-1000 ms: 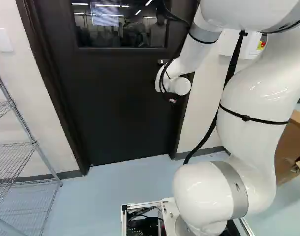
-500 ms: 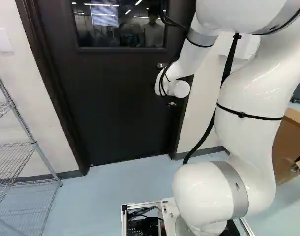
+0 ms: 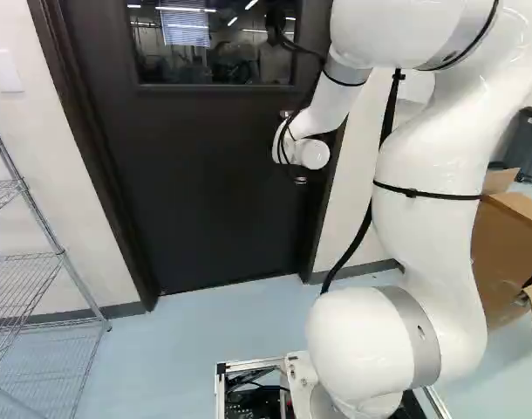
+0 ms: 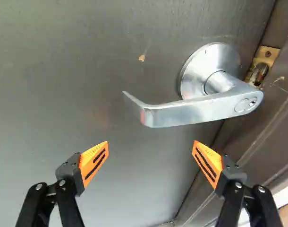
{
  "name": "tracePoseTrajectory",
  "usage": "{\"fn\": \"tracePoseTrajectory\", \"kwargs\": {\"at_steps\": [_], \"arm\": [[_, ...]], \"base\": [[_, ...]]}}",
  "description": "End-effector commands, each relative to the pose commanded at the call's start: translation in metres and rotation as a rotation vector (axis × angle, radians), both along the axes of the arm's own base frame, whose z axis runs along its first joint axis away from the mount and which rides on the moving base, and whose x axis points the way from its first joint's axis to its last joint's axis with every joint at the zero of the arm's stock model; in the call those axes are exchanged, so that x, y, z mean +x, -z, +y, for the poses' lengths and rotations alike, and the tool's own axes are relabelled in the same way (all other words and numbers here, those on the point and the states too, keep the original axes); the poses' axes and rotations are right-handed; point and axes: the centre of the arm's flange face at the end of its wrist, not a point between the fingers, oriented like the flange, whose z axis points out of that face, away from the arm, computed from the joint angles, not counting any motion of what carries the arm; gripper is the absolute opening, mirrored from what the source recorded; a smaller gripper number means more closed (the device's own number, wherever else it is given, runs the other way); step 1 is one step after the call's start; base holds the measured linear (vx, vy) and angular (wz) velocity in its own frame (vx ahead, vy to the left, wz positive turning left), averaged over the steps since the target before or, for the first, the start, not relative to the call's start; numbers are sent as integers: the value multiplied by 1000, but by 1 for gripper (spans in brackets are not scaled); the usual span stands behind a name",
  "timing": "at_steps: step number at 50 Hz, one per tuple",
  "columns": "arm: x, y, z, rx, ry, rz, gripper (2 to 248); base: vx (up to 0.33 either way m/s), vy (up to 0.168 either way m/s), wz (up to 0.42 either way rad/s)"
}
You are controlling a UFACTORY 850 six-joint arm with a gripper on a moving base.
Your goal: Open the door and move inside
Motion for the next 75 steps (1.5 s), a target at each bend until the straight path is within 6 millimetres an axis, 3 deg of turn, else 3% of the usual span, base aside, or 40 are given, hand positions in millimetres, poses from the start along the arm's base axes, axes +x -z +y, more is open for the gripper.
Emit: {"fn": "tracePoseTrajectory", "kwargs": {"at_steps": [39,75], "arm": [[78,9,7,0,-15,-42,247],[145,28,44,-65,-163,-3,247]], "base": [[0,0,0],[0,0,0]]}}
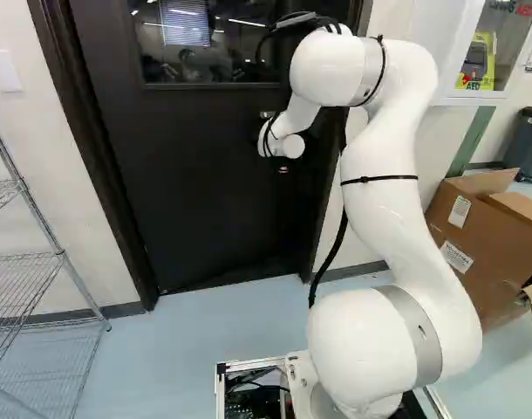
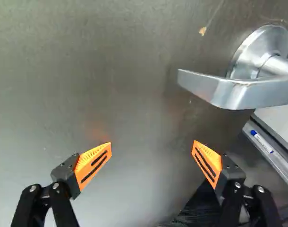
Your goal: Open the door and move inside
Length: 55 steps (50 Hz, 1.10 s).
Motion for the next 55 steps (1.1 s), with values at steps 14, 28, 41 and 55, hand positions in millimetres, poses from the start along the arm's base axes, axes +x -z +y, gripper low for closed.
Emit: {"fn": "tracePoseTrajectory", "kwargs": {"at_steps": [14,28,41,55], "arm": [[27,5,6,0,-9,-24,247],[33,7,10,0,-13,-29,247],[9,2,3,-1,-5,-8,247],[-7,-1,2,-2,-6,8,247]], "base": [[0,0,0],[0,0,0],[0,0,0],[0,0,0]]}}
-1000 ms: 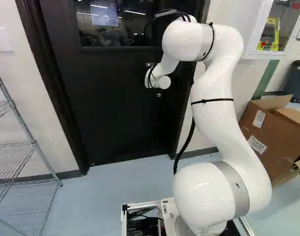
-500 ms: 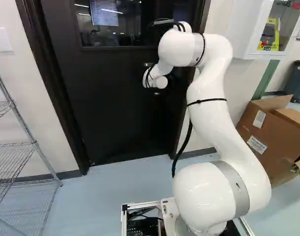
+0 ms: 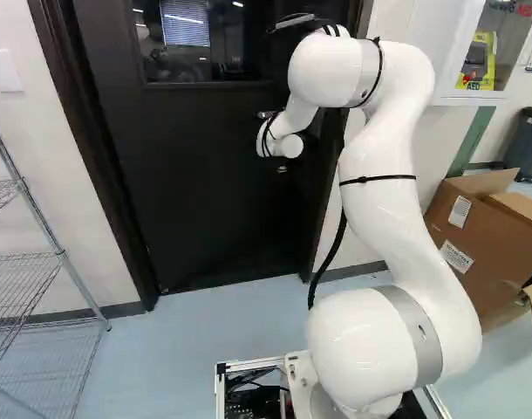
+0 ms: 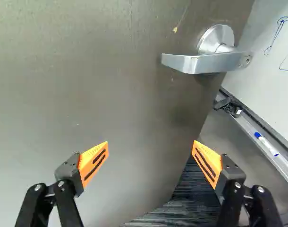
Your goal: Open the door and move inside
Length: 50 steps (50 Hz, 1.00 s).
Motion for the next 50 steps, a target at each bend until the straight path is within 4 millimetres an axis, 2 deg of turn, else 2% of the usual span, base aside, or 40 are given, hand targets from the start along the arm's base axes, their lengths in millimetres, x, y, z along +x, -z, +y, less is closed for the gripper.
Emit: {"fn": "tracePoseTrajectory", "kwargs": {"at_steps": [25,50], "arm": [[12,9,42,-74,-136,49,247],[39,22,85,-150,-259,69,247]], "base": [[0,0,0],[0,0,0]]}}
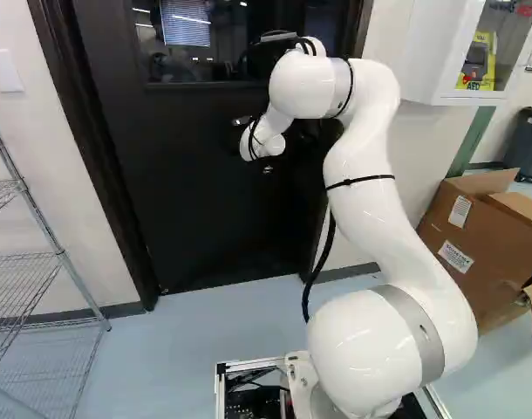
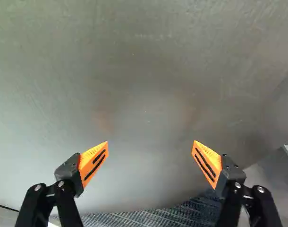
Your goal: Open the door and move inside
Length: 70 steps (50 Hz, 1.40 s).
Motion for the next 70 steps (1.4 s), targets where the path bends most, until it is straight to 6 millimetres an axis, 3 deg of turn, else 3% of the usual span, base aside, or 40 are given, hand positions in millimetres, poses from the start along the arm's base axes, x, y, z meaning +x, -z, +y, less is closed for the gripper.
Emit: {"fn": "tracePoseTrajectory", "kwargs": {"at_steps": [32,70], "arm": [[53,14,28,7,-28,-64,247],[-11,-2,7,-3,-13,11,247]], "base": [[0,0,0],[0,0,0]]}}
